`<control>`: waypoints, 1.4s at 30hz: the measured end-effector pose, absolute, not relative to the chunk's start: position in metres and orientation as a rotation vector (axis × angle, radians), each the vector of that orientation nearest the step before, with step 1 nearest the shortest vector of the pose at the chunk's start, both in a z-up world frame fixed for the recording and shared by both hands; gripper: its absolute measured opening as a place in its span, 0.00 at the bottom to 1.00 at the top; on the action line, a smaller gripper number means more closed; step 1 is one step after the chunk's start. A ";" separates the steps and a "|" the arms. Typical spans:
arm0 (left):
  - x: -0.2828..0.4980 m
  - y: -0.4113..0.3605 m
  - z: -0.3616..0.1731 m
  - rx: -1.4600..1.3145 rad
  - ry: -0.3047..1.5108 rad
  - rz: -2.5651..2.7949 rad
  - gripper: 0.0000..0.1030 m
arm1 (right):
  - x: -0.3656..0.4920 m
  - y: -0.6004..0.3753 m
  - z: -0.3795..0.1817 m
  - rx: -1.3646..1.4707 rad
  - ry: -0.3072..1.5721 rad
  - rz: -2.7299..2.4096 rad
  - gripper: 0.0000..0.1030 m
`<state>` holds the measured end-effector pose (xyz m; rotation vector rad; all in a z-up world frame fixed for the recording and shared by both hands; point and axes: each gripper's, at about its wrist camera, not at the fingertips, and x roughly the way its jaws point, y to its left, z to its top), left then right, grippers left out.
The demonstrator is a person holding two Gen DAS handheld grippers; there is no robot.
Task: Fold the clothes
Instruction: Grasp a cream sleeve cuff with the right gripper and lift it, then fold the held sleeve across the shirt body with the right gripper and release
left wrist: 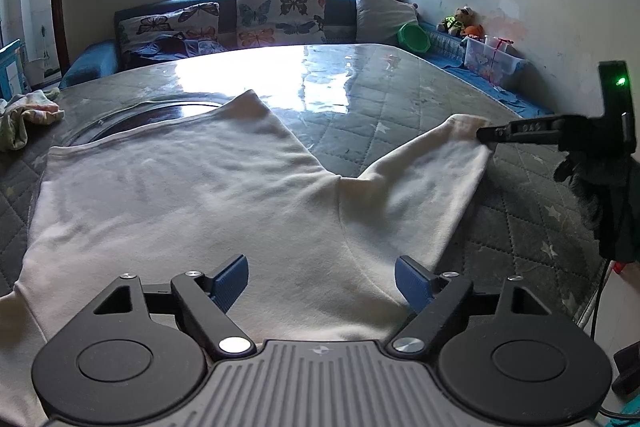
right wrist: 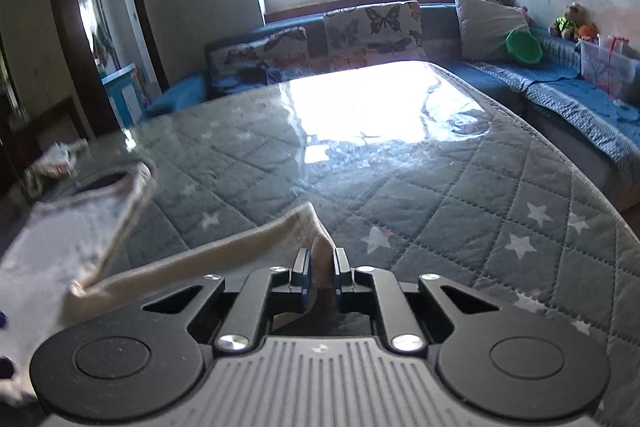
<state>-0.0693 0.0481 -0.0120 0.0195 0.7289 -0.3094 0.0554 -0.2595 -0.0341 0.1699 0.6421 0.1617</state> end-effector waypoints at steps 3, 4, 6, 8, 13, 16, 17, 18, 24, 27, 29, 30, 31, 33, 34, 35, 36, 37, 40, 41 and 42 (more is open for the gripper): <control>-0.069 0.043 -0.012 0.025 0.712 -0.324 0.79 | 0.049 -0.265 -0.022 0.204 0.608 0.176 0.09; -0.069 0.042 -0.012 0.025 0.706 -0.331 0.79 | 0.047 -0.266 -0.018 0.212 0.598 0.181 0.09; -0.069 0.038 -0.012 0.023 0.694 -0.355 0.79 | 0.044 -0.267 -0.011 0.201 0.584 0.187 0.09; -0.071 0.034 -0.013 0.027 0.686 -0.391 0.79 | 0.044 -0.267 -0.007 0.197 0.585 0.192 0.09; -0.071 0.017 -0.019 0.042 0.694 -0.459 0.79 | 0.044 -0.263 0.000 0.187 0.578 0.206 0.08; -0.068 0.011 -0.026 0.038 0.716 -0.491 0.79 | 0.041 -0.260 0.007 0.191 0.567 0.225 0.08; -0.066 0.009 -0.028 0.036 0.723 -0.495 0.80 | 0.040 -0.258 0.010 0.187 0.561 0.232 0.08; -0.066 0.008 -0.029 0.036 0.725 -0.493 0.80 | 0.038 -0.257 0.014 0.186 0.556 0.241 0.08; -0.072 0.026 -0.019 -0.014 0.693 -0.463 0.80 | 0.027 -0.240 0.046 0.178 0.514 0.336 0.08; -0.079 0.047 -0.010 -0.044 0.669 -0.419 0.80 | 0.024 -0.226 0.064 0.158 0.490 0.399 0.08; -0.084 0.062 -0.005 -0.056 0.655 -0.380 0.81 | 0.023 -0.209 0.075 0.134 0.477 0.444 0.08; -0.087 0.070 -0.003 -0.061 0.650 -0.360 0.81 | 0.023 -0.200 0.081 0.122 0.470 0.467 0.08; -0.090 0.078 -0.002 -0.067 0.646 -0.340 0.81 | 0.023 -0.192 0.086 0.110 0.463 0.490 0.08; -0.096 0.092 0.000 -0.076 0.637 -0.301 0.81 | 0.022 -0.174 0.096 0.086 0.453 0.537 0.08; -0.099 0.100 0.001 -0.085 0.634 -0.281 0.81 | 0.022 -0.164 0.100 0.075 0.449 0.562 0.08; -0.102 0.108 0.001 -0.096 0.630 -0.262 0.81 | 0.023 -0.156 0.102 0.066 0.448 0.581 0.08; -0.106 0.115 0.001 -0.108 0.626 -0.243 0.81 | 0.023 -0.141 0.106 0.054 0.453 0.611 0.08; -0.109 0.123 0.001 -0.119 0.622 -0.224 0.81 | 0.024 -0.128 0.108 0.040 0.456 0.634 0.08; -0.118 0.141 0.001 -0.151 0.611 -0.177 0.81 | 0.025 -0.091 0.109 -0.001 0.472 0.708 0.08; -0.120 0.146 0.001 -0.159 0.610 -0.165 0.81 | 0.025 -0.078 0.107 -0.018 0.478 0.729 0.08; -0.123 0.150 0.001 -0.166 0.609 -0.154 0.82 | 0.025 -0.065 0.104 -0.030 0.488 0.751 0.08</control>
